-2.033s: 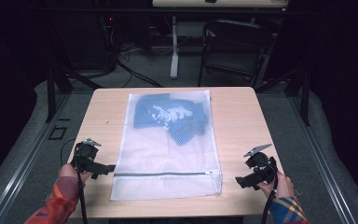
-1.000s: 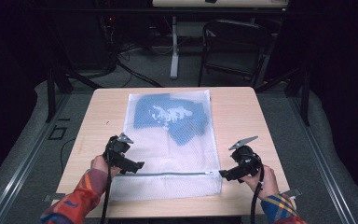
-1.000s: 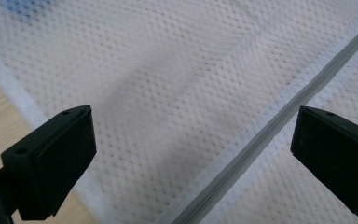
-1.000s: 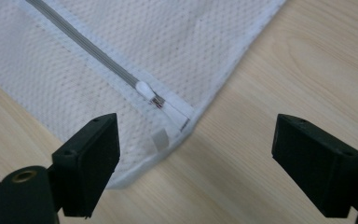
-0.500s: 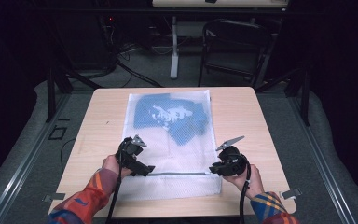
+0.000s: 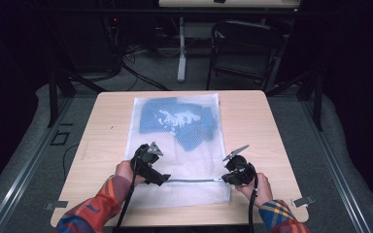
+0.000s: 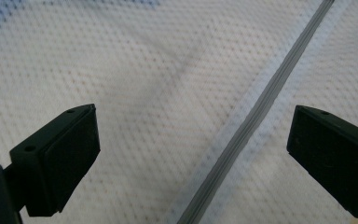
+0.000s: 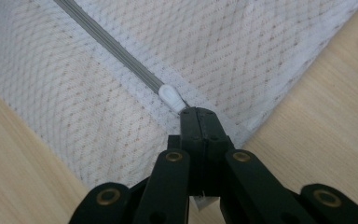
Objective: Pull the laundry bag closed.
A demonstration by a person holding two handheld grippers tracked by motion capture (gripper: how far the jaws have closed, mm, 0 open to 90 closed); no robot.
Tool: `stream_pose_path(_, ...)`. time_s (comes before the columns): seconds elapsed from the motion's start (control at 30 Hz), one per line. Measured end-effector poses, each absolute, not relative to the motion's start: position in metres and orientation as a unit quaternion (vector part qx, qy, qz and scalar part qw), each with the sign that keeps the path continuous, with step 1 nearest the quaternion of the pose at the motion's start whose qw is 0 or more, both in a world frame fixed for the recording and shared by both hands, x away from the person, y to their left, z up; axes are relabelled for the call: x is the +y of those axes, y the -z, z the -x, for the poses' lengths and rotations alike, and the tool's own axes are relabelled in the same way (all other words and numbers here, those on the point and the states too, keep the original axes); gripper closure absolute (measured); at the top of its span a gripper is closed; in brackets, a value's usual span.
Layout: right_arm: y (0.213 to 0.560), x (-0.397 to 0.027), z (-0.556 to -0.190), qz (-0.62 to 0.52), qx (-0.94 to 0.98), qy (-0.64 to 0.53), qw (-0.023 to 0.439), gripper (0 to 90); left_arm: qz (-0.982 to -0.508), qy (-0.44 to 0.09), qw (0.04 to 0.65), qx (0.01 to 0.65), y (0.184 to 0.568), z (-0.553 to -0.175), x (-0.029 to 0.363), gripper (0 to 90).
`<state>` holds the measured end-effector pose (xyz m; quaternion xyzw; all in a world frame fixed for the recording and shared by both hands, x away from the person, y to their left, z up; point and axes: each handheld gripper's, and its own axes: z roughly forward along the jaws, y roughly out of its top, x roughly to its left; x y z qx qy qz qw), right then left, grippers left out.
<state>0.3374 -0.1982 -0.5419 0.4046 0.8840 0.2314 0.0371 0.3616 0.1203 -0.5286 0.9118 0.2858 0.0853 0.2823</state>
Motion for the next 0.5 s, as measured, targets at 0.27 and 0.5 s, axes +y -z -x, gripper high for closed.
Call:
stream_pose_path(0.27, 0.553, -0.202, -0.339, -0.409, 0.883, -0.226, 0.035, 90.0, -0.914, -0.091, 0.301, 0.255, 0.53, -0.362, 0.094, 1.3)
stream_pose_path(0.5, 0.555, -0.203, -0.34, -0.407, 0.883, -0.23, 0.033, 90.0, -0.917, -0.087, 0.309, 0.236, 0.532, -0.361, 0.072, 0.9)
